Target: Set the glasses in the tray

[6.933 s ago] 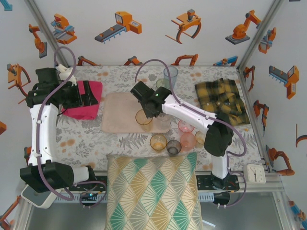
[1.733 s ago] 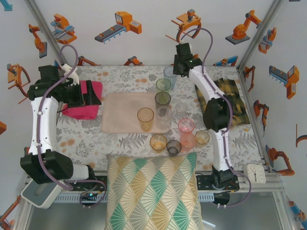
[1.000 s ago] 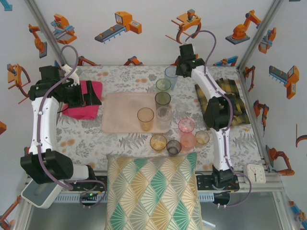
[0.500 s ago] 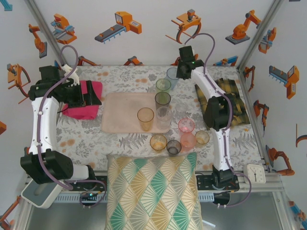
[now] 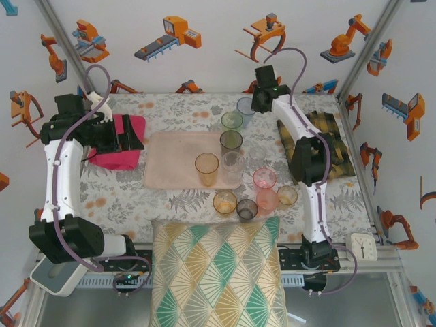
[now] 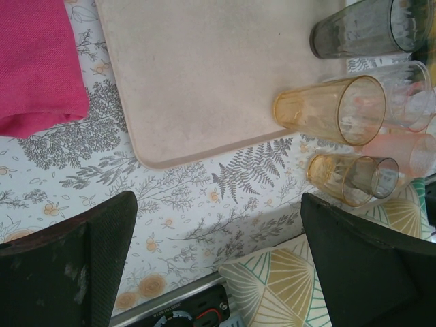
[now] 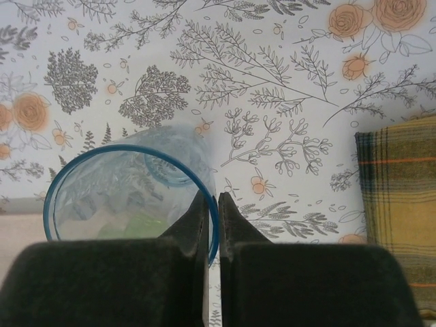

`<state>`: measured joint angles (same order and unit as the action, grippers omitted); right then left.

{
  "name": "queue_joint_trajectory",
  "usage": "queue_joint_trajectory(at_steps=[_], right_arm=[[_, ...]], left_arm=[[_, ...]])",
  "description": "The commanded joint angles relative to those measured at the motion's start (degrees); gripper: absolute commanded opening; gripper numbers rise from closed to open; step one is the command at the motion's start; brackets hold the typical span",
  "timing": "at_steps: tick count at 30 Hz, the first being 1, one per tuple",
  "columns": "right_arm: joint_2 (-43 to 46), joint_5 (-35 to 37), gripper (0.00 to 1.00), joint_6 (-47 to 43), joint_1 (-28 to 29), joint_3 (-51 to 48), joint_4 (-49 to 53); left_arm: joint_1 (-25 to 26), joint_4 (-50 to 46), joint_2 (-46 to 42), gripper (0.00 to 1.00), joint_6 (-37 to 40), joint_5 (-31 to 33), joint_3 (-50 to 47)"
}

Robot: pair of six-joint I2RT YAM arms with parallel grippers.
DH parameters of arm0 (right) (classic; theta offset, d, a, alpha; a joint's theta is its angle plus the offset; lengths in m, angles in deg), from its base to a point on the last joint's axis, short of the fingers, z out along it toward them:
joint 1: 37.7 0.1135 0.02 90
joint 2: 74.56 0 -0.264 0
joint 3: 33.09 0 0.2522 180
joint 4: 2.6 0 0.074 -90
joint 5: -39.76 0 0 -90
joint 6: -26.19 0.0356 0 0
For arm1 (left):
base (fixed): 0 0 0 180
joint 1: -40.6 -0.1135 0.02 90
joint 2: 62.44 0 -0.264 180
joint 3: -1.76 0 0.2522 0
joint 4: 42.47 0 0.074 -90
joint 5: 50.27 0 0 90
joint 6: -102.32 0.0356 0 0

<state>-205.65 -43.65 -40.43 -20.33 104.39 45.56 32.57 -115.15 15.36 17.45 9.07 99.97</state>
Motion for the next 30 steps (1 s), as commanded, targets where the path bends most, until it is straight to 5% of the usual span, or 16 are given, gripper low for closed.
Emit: queue_joint_trajectory(at_steps=[1,17,30], right_arm=[[1.33,-0.13,0.01,1.96,-1.35,-0.65,-0.8],[6.25,-0.58,0.0,5.08,-4.53,-0.75,-4.25],[18.36,0.76,0.0,2.04,-4.8,-7.88,-3.89]], left_arm=[[-0.43,0.18,-1.69,0.97,-0.68,-0.33,-0.7],[-0.8,0.39,-2.61,0.97,-0.91,-0.46,-0.95],[-0.94,0.98,-3.59,0.97,-1.39,-1.03,-1.56]])
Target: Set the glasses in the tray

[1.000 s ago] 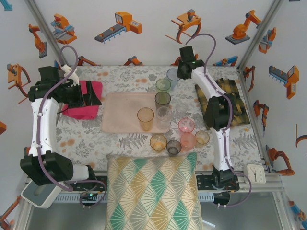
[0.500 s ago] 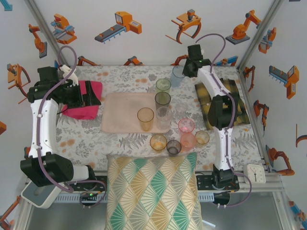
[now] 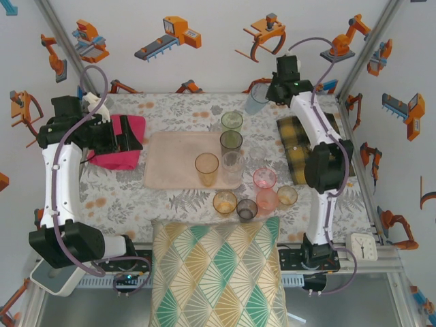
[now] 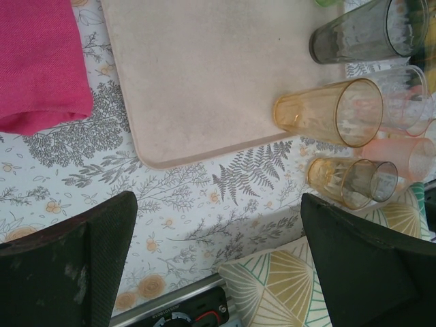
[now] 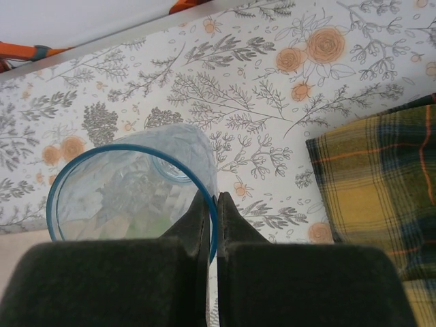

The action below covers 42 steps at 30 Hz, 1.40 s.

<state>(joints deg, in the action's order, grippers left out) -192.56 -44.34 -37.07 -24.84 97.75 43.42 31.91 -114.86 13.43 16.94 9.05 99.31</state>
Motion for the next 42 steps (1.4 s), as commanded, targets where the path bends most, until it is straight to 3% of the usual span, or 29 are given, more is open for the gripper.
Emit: queue_joint_trajectory(at_steps=[1,12,17,31,42], right_arm=[[6.44,1.62,0.0,-1.54,-0.29,-1.98,-1.75],[19.05,0.88,0.0,-3.17,0.58,-8.24,-1.0],[22.73,2.48,0.0,-5.86,4.14,-9.05,0.37],[22.03,7.71,0.0,-10.03,19.21,-3.55,4.71],[16.72,8.85,0.0,-10.64,27.13,0.11,6.05]], left_arm=[[-0.28,0.66,-1.78,0.97,-0.94,-1.05,-0.97],[-0.36,1.06,-2.4,0.97,-1.2,-0.96,-1.14],[-0.7,1.06,-2.44,0.97,-1.0,-0.44,-0.67],[-1.33,0.89,-2.93,0.97,-1.12,-0.38,-0.74],[-1.51,1.07,-3.2,0.97,-1.11,-0.87,-1.28]])
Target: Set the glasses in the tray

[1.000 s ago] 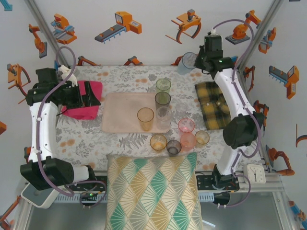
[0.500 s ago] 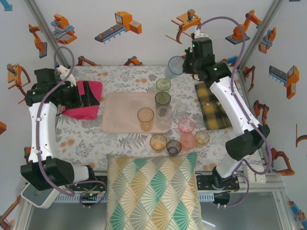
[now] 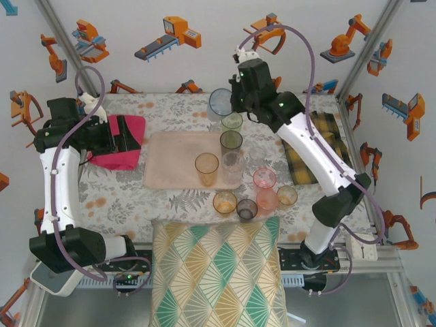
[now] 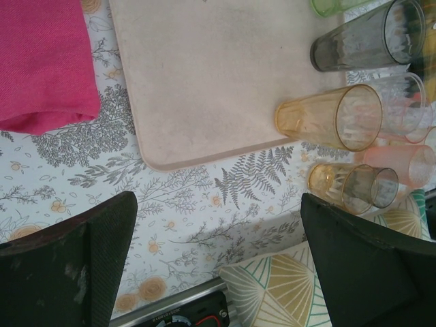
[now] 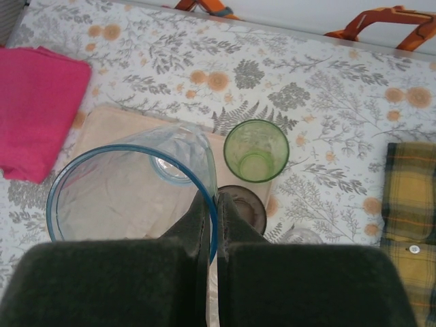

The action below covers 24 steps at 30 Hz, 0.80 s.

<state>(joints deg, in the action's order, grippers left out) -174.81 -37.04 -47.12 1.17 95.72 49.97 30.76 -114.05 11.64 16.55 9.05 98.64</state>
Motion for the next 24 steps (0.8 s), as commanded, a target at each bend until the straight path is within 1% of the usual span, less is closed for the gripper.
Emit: queue_joint_trajectory(at_steps=[1,13,24], right_arm=[[-1.46,1.66,0.0,-0.54,1.65,2.32,-0.43],[-5.47,2.8,0.0,-1.09,6.41,3.36,1.14],[-8.42,3.33,0.0,-1.08,7.8,3.07,2.68]], left_arm=[[-0.36,0.35,-1.45,0.97,-0.74,-0.88,-0.67],[-0.36,0.61,-2.17,0.97,-1.04,-1.49,-1.19],[-0.44,1.04,-2.45,0.97,-1.37,-1.74,-1.67]])
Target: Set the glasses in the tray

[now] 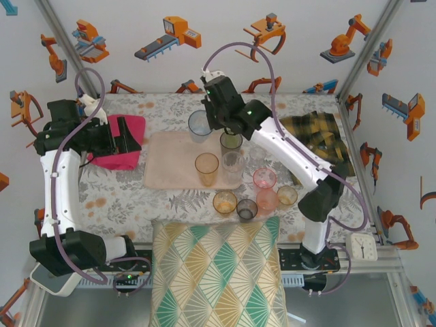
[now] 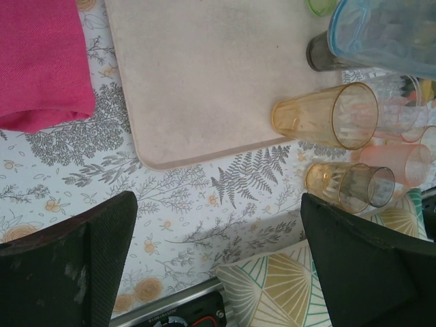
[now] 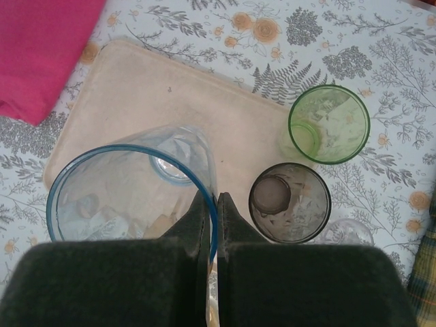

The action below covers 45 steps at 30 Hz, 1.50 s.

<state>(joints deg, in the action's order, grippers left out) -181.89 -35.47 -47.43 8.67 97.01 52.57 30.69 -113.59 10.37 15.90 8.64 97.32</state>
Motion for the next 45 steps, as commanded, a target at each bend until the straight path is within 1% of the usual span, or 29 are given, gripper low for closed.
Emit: queue_joint_trajectory(at_steps=[1,8,21,33,45], right_arm=[[-1.59,1.76,0.0,-0.79,0.28,1.62,0.08],[-4.94,2.28,0.0,-0.74,0.3,2.02,0.15],[-11.8,6.51,0.0,-0.74,0.17,5.88,2.61],[-14.15,6.79,0.0,0.9,-1.09,4.54,2.61],[-14.1,5.57,0.0,2.41,-2.23,1.58,1.13]], left_arm=[[-0.38,0.55,-1.23,0.97,-0.61,-1.29,-0.45],[-0.61,0.7,-1.45,0.97,-0.65,-1.16,-0.98],[-0.81,0.94,-1.4,0.97,-0.63,-1.19,-1.37],[-0.81,1.2,-1.42,0.97,-0.72,-1.26,-1.77],[-0.98,1.29,-1.27,0.97,-0.78,-1.4,-1.89]])
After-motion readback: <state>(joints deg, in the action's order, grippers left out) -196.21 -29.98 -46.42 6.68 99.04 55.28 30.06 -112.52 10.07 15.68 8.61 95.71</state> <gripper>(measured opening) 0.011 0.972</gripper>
